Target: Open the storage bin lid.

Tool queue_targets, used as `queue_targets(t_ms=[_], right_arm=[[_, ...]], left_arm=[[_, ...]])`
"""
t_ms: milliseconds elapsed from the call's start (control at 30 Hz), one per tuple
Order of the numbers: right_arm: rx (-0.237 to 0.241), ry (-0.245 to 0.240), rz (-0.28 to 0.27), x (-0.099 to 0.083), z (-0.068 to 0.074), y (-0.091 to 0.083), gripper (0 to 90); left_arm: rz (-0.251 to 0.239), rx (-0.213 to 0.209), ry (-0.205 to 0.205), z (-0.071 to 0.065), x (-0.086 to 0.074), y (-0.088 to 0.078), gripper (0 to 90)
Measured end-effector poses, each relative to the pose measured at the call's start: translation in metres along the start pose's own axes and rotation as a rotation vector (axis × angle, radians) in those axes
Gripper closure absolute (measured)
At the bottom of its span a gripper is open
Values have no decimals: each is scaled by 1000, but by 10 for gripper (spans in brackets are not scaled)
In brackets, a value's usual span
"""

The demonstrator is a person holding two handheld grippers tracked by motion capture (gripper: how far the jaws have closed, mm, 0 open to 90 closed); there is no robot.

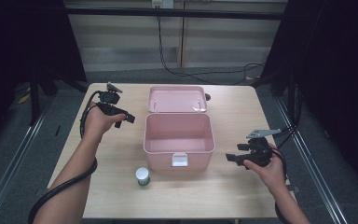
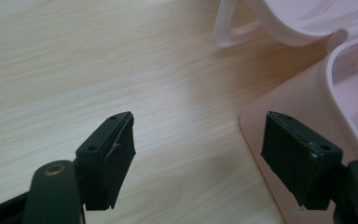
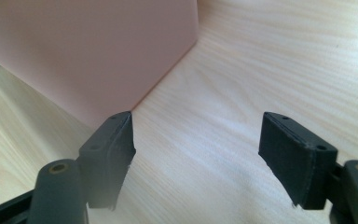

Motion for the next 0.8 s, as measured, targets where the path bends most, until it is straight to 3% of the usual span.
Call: queue_targets(t_ms=[533, 633, 800], right_arm=[[-17, -76, 79, -28, 0, 20, 156], [-15, -69, 93, -32, -1, 22, 154], [-33, -96, 111, -37, -3, 24, 156]], left_arm=[[20, -21, 30, 0, -17, -7, 223], [20, -28, 38, -1, -22, -10, 222], [29, -30, 51, -1, -27, -13, 222]])
Point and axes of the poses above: each handheld gripper's, and its own axes: y roughly forward along the jaws, x roughly out of its top, z roughly to its left, the point moved 7 cm from there along y, roughly forward along the jaws, and after that the axes turned 14 degrees about -z, right-handed, at the moved point
